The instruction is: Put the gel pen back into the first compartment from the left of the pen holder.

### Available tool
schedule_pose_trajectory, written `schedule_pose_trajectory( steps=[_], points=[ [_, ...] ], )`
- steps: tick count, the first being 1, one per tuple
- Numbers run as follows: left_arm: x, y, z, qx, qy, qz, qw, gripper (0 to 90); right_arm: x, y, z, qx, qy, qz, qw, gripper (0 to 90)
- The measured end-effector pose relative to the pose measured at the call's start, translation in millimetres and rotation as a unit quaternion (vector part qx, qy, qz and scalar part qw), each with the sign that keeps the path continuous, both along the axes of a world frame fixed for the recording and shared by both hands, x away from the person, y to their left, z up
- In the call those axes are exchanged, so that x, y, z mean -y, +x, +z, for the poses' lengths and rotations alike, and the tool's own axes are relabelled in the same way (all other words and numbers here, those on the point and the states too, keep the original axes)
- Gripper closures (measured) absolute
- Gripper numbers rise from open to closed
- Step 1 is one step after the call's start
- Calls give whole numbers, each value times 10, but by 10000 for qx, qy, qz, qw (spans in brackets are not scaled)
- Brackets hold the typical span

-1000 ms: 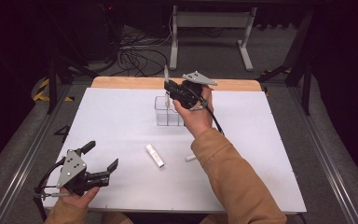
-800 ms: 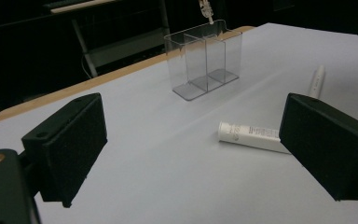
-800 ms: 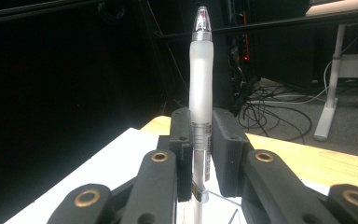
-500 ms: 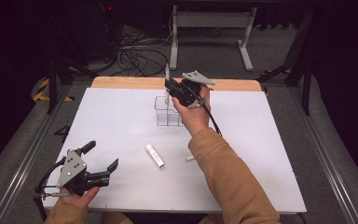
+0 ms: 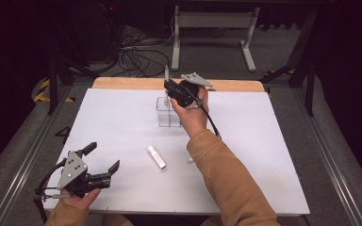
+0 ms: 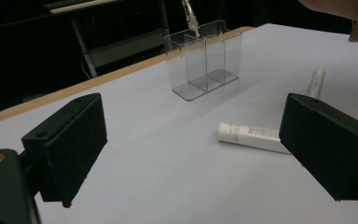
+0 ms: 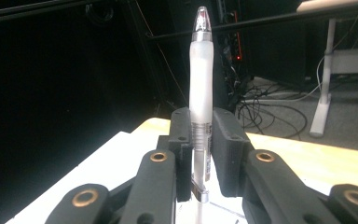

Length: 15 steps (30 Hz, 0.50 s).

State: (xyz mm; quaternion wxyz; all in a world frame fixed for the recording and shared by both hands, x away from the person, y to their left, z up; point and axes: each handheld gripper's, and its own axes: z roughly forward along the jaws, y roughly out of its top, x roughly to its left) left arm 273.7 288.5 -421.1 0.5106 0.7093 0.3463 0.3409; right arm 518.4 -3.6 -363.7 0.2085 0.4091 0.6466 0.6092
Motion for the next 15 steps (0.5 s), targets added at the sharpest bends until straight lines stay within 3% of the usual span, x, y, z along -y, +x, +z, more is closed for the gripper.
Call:
schedule_pose_trajectory(
  steps=[1,4,15],
  points=[
    [0,0,0,-2,-1,0,10000,83,0,0,0,0,0,0,10000,751],
    [-1,-5,2,15,-5,0,10000,83,0,24,-21,9,5,76,10000,588],
    [16,-9,4,13,16,-2,10000,83,172,-129,162,196,-212,223,9993,453]
  ],
)
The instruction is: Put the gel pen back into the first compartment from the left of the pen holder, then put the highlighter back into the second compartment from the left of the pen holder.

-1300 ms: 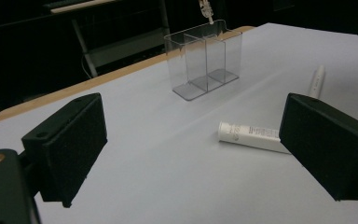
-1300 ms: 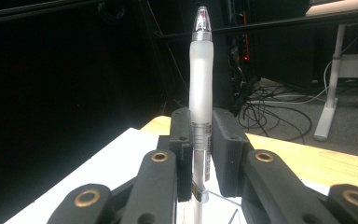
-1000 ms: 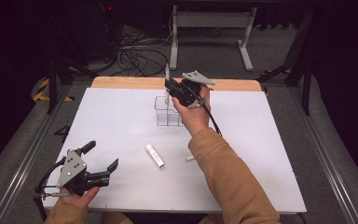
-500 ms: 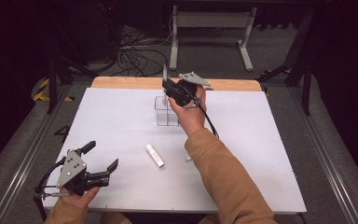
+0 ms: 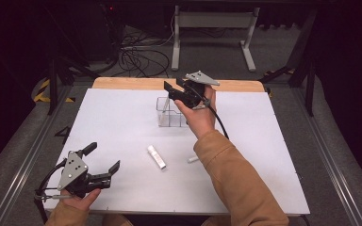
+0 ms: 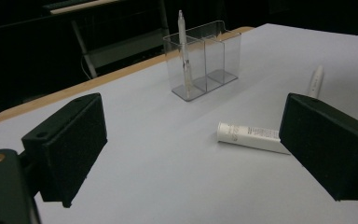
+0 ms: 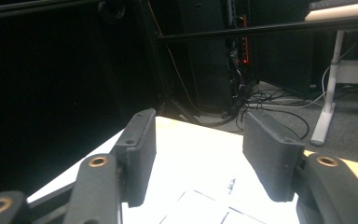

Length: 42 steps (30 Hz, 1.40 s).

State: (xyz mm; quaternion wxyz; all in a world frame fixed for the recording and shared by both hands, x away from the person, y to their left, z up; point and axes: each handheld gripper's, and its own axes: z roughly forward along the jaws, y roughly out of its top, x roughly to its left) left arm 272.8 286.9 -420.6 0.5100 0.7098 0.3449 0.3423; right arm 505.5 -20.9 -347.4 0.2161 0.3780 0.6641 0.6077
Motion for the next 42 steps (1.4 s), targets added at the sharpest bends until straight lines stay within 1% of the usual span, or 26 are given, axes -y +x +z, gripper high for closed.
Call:
schedule_pose_trajectory(
  steps=[4,5,8,12,15,18,19,25,28,31,35,38,39,40,41,42],
  points=[
    [0,-1,1,4,19,4,10000,83,97,-104,71,134,-65,119,9998,431],
    [2,-1,0,9,0,7,10000,83,97,-104,71,134,-65,119,9998,431],
    [-4,-2,4,7,4,11,10000,83,169,-175,104,133,-59,196,9997,423],
    [-4,6,6,16,-27,11,10000,83,303,-318,143,206,-89,325,9992,397],
    [4,10,12,-4,-30,0,10000,83,423,-415,168,279,-73,334,9990,383],
    [14,14,20,-2,-30,-13,10000,83,515,-484,183,281,-31,332,9990,376],
    [19,15,22,-10,-65,-19,10000,83,540,-500,186,279,-53,329,9991,372],
    [19,33,53,-59,-79,-65,9999,83,684,-600,212,253,-63,386,9989,350],
    [30,44,85,-76,-121,-102,9998,83,769,-692,217,295,-134,439,9985,342],
    [48,57,130,-68,-71,-129,9999,83,877,-808,170,319,-236,551,9977,343],
    [91,85,185,-85,-61,-183,9998,83,1040,-971,57,292,-381,623,9969,343],
    [134,111,225,-77,-35,-249,9997,83,1177,-1086,-40,297,-460,635,9965,343],
    [151,117,237,-77,-22,-260,9996,83,1220,-1123,-72,261,-477,642,9965,343],
    [167,124,247,-73,-19,-285,9996,83,1300,-1187,-133,257,-553,638,9961,343],
    [179,134,259,-72,12,-312,9995,83,1300,-1187,-133,257,-553,638,9961,343],
    [195,146,268,-85,8,-337,9994,83,1336,-1218,-163,283,-632,640,9955,343]
  ],
)
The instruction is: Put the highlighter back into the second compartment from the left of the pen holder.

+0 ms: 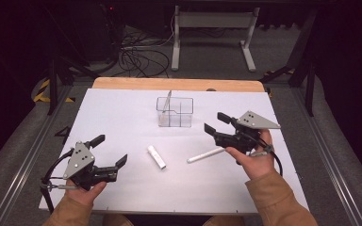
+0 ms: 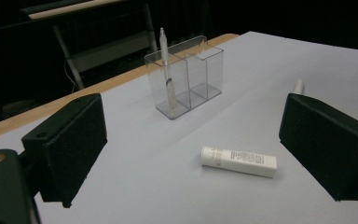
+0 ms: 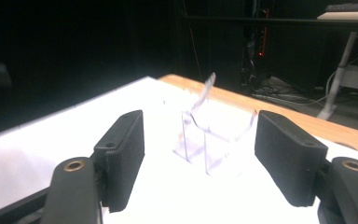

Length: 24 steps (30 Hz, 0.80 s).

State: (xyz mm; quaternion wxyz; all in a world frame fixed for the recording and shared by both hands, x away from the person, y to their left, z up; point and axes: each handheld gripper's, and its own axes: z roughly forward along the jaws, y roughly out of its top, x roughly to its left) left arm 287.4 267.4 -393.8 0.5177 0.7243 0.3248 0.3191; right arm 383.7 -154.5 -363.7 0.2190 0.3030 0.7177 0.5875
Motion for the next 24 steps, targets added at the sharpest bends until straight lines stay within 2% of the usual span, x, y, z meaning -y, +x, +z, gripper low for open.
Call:
schedule_pose_trajectory(
  steps=[2,8,9,11,13,16,18,21,24],
  points=[
    [27,29,20,-55,-5,-52,10000,83,61,-59,-60,19,-120,29,9999,343],
    [123,123,90,-188,24,-241,9995,83,230,-222,-237,-178,-87,6,9998,351],
    [146,137,99,-203,26,-265,9994,83,258,-242,-265,-177,-94,19,9998,331],
    [186,163,119,-197,93,-307,9993,83,301,-278,-321,-211,-103,-8,9997,334],
    [227,185,135,-218,110,-361,9991,83,333,-304,-369,-251,-175,9,9995,333],
    [287,214,159,-231,120,-418,9988,83,368,-338,-414,-190,-334,-24,9993,266],
    [322,238,178,-243,141,-461,9985,83,398,-357,-438,-205,-292,-29,9994,255],
    [385,276,198,-268,120,-547,9981,83,449,-357,-493,-328,-282,-32,9991,217],
    [439,309,213,-283,127,-602,9977,83,483,-344,-525,-429,-421,-18,9982,210]
  ],
)
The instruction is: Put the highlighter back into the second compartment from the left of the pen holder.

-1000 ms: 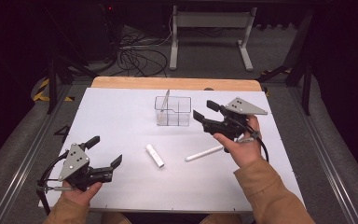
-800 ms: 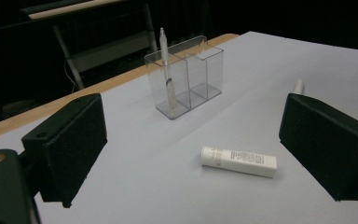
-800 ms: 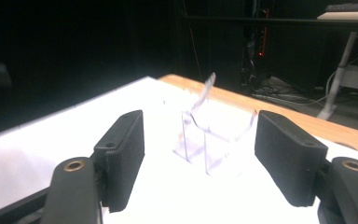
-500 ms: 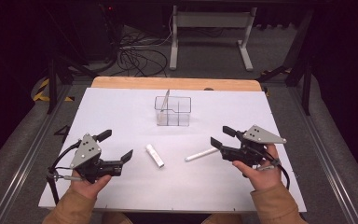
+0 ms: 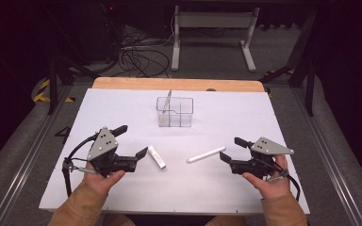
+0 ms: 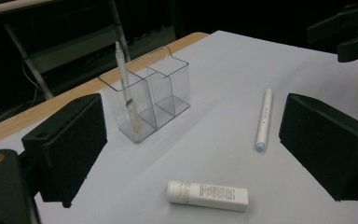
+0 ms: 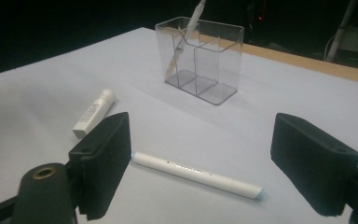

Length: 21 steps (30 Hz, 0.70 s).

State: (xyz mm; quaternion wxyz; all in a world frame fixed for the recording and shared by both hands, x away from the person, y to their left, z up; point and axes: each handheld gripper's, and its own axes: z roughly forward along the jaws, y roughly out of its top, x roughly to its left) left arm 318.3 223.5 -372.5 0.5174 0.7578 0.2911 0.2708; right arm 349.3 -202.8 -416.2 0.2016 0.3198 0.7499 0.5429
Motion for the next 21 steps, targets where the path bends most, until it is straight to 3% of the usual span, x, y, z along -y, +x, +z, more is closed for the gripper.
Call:
schedule_pose_trajectory(
  steps=[8,13,21],
  points=[
    [107,63,19,-60,-16,-136,9999,84,55,10,-6,53,-114,92,9999,198],
    [179,101,49,-125,34,-232,9996,90,78,20,2,-58,-216,117,9997,199],
    [314,200,64,-364,116,-379,9985,109,113,15,38,-69,-325,195,9993,224]
  ],
)
